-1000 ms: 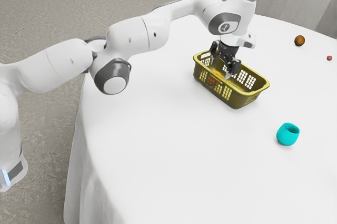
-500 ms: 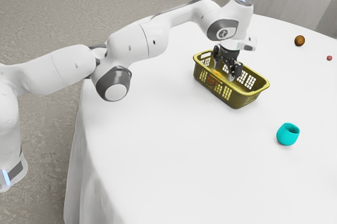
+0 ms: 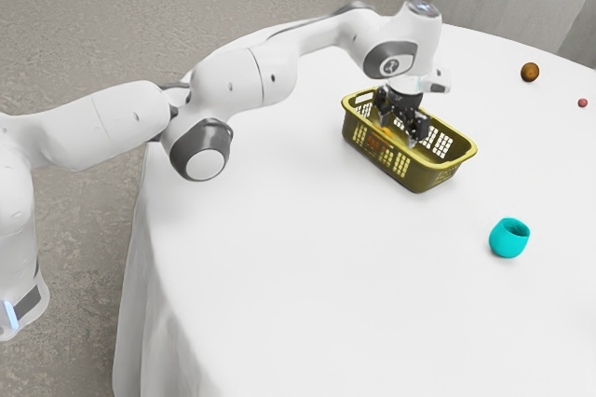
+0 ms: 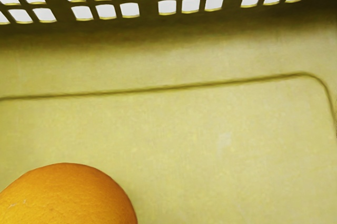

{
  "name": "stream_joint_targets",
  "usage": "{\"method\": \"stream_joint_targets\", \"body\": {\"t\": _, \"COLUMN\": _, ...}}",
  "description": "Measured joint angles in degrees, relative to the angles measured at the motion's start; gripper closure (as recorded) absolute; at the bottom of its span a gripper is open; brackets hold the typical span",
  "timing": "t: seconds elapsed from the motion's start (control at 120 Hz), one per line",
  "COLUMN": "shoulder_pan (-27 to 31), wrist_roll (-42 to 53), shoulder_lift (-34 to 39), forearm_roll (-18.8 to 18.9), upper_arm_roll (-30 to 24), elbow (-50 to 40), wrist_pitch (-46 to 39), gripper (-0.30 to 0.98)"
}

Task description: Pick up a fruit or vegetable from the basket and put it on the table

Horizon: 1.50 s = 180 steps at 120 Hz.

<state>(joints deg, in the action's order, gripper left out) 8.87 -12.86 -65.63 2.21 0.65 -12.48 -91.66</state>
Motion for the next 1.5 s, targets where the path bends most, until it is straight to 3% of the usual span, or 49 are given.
{"method": "stream_joint_targets", "body": {"t": 0.092, "shoulder_pan": -0.04, "wrist_roll": -0.42, "shoulder_lift": -0.47, "forearm_roll": 0.03, "upper_arm_roll": -0.04, "elbow": -0.2, "wrist_pitch": -0.21, "gripper": -0.05}}
{"method": "stream_joint_targets", "body": {"t": 0.175, "shoulder_pan": 0.15, "wrist_roll": -0.73, "shoulder_lift": -0.89, "forearm_roll": -0.06, "upper_arm_roll": 0.09, "elbow": -0.54, "wrist_pitch": -0.37, "gripper": -0.24}}
{"method": "stream_joint_targets", "body": {"t": 0.275, "shoulder_pan": 0.92, "wrist_roll": -1.03, "shoulder_lift": -1.03, "forearm_roll": -0.13, "upper_arm_roll": -0.12, "elbow": -0.89, "wrist_pitch": -0.47, "gripper": -0.01}}
{"method": "stream_joint_targets", "body": {"t": 0.567, "shoulder_pan": 1.35, "wrist_roll": -1.78, "shoulder_lift": -1.72, "forearm_roll": 0.06, "upper_arm_roll": -0.74, "elbow": -1.08, "wrist_pitch": -0.54, "gripper": 0.12}}
{"method": "stream_joint_targets", "body": {"t": 0.858, "shoulder_pan": 1.62, "wrist_roll": -2.22, "shoulder_lift": -2.06, "forearm_roll": 0.37, "upper_arm_roll": -1.25, "elbow": -1.07, "wrist_pitch": -0.56, "gripper": 0.37}}
{"method": "stream_joint_targets", "body": {"t": 1.15, "shoulder_pan": 0.97, "wrist_roll": -2.28, "shoulder_lift": 4.87, "forearm_roll": 0.9, "upper_arm_roll": -1.3, "elbow": -3.13, "wrist_pitch": 2.68, "gripper": 0.41}}
{"method": "stream_joint_targets", "body": {"t": 1.358, "shoulder_pan": -0.68, "wrist_roll": -2.28, "shoulder_lift": 17.93, "forearm_roll": 1.55, "upper_arm_roll": -1.48, "elbow": -15.01, "wrist_pitch": 5.49, "gripper": 0.4}}
{"method": "stream_joint_targets", "body": {"t": 1.5, "shoulder_pan": -4.59, "wrist_roll": -2.32, "shoulder_lift": 21.02, "forearm_roll": 1.59, "upper_arm_roll": -0.74, "elbow": -19.05, "wrist_pitch": 6.08, "gripper": 0.41}}
